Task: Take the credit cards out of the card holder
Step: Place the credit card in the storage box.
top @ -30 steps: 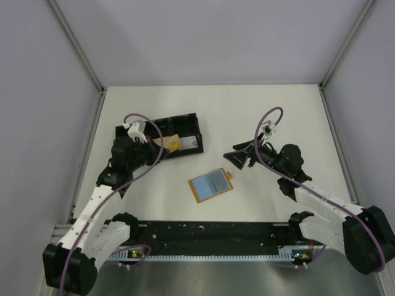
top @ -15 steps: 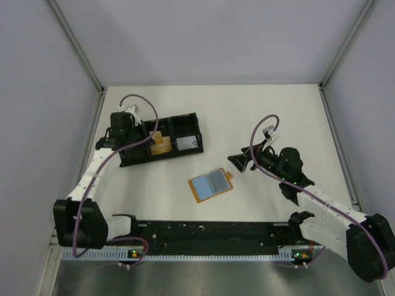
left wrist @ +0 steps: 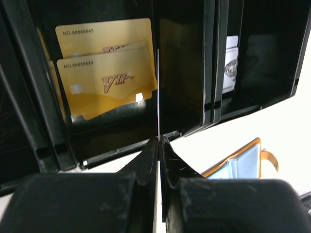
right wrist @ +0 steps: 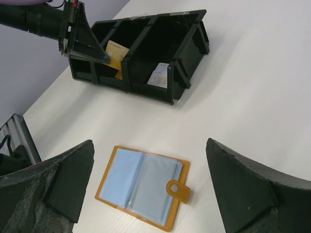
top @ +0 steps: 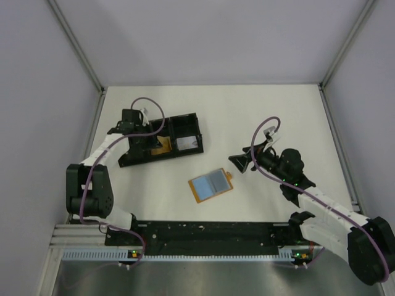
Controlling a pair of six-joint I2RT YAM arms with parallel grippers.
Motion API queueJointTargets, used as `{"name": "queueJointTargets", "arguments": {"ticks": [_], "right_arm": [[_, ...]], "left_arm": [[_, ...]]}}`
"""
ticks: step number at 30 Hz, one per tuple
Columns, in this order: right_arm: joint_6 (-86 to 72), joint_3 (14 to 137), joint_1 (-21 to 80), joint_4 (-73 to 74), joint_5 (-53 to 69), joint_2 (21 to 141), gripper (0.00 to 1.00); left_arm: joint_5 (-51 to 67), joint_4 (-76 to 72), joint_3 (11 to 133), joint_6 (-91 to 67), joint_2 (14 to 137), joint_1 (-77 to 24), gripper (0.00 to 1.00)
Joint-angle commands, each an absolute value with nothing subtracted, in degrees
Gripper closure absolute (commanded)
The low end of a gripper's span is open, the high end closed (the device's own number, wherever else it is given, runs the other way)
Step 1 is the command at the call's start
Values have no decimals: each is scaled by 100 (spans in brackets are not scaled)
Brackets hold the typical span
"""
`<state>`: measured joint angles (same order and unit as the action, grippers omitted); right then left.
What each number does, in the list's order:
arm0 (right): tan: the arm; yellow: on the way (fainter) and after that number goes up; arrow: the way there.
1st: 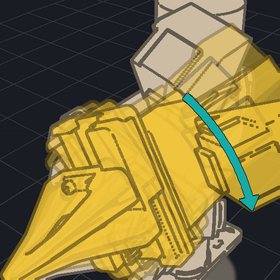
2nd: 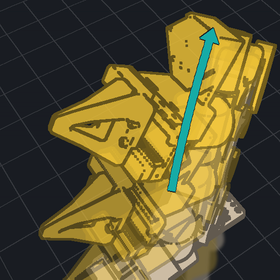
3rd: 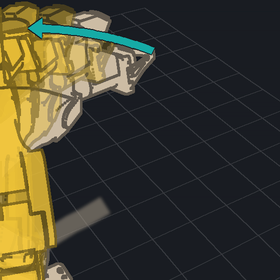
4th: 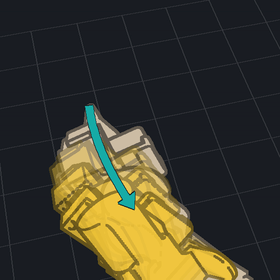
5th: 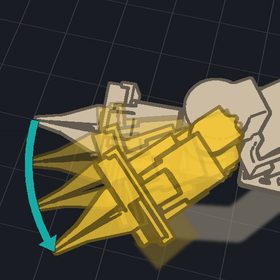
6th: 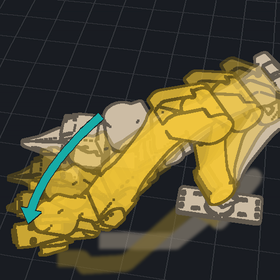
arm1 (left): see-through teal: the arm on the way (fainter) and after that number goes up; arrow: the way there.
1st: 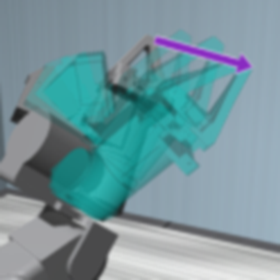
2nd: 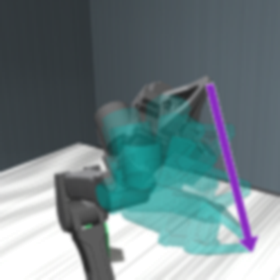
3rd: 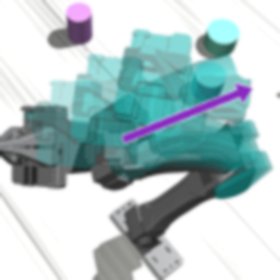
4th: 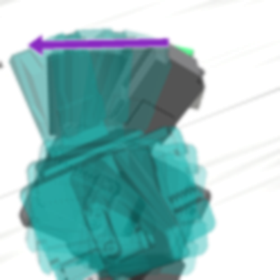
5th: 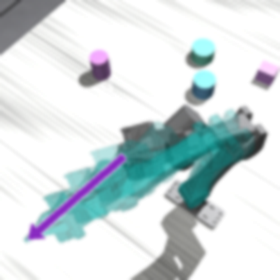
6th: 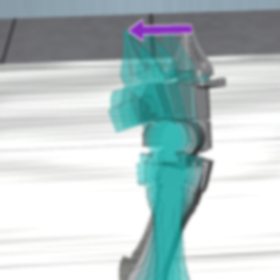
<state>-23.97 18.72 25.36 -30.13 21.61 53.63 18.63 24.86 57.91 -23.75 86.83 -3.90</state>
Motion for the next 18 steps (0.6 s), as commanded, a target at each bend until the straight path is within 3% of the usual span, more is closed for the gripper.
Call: {"name": "queueJointTargets", "arguments": {"ticks": [1, 8, 18], "right_arm": [[-2294, 1881, 2496, -3103, 2092, 5247, 4], [-2250, 1881, 2505, -3032, 2048, 5230, 4], [-2162, 2038, 2505, -2665, 1952, 5229, 4]], "left_arm": [[1951, 2013, 6117, -2522, 8938, -483, 94], [1591, 1942, 6099, -2628, 8956, -483, 62], [695, 2610, 6214, -2259, 7683, -492, 42]]}}
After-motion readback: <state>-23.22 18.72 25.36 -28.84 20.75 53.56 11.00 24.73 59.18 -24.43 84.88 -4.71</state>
